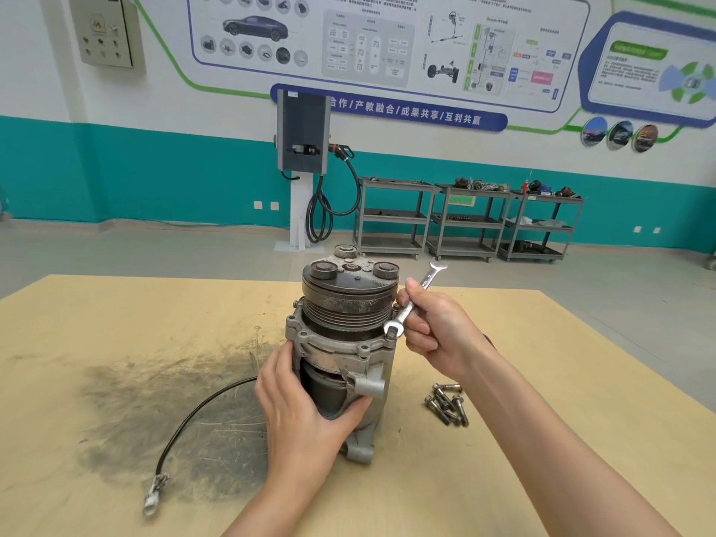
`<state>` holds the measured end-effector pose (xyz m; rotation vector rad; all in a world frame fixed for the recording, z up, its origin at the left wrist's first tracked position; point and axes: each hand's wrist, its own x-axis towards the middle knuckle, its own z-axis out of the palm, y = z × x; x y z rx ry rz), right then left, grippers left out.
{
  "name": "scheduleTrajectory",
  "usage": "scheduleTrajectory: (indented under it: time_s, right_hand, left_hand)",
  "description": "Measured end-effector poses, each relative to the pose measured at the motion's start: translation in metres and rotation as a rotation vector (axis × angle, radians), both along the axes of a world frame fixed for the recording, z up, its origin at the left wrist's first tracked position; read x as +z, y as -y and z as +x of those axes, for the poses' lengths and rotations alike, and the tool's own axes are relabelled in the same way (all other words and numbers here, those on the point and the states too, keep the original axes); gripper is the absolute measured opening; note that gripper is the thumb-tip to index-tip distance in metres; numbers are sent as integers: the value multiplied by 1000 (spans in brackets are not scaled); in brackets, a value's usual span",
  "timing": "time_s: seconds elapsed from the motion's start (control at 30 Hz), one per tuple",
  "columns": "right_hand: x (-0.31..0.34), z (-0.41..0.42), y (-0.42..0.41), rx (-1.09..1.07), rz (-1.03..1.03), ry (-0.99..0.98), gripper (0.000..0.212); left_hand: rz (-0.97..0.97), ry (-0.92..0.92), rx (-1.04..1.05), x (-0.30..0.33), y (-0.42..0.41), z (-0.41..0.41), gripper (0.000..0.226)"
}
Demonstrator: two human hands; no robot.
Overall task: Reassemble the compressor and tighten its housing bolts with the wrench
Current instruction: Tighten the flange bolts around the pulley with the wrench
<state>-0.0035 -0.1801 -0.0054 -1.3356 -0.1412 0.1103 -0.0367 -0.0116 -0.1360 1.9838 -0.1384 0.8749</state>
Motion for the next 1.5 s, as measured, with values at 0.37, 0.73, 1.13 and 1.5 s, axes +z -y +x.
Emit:
scheduleTrajectory:
  time_s: [0.37,0.73,1.13,1.5]
  right_hand:
    - [-14,2,5,-54,195,-4,32]
    - [-20,-14,1,-149,268,44,33]
    - [-22,-18,-4,-172,235,107,32]
    - [-46,-30,-12,-307,263,390,33]
  left_hand:
    - [-18,0,3,-1,1,1,121]
    - [1,-20,1,1,1,-2,119]
    - [8,-7,17,1,2,-1,118]
    - [-15,-20,15,-1,1,1,121]
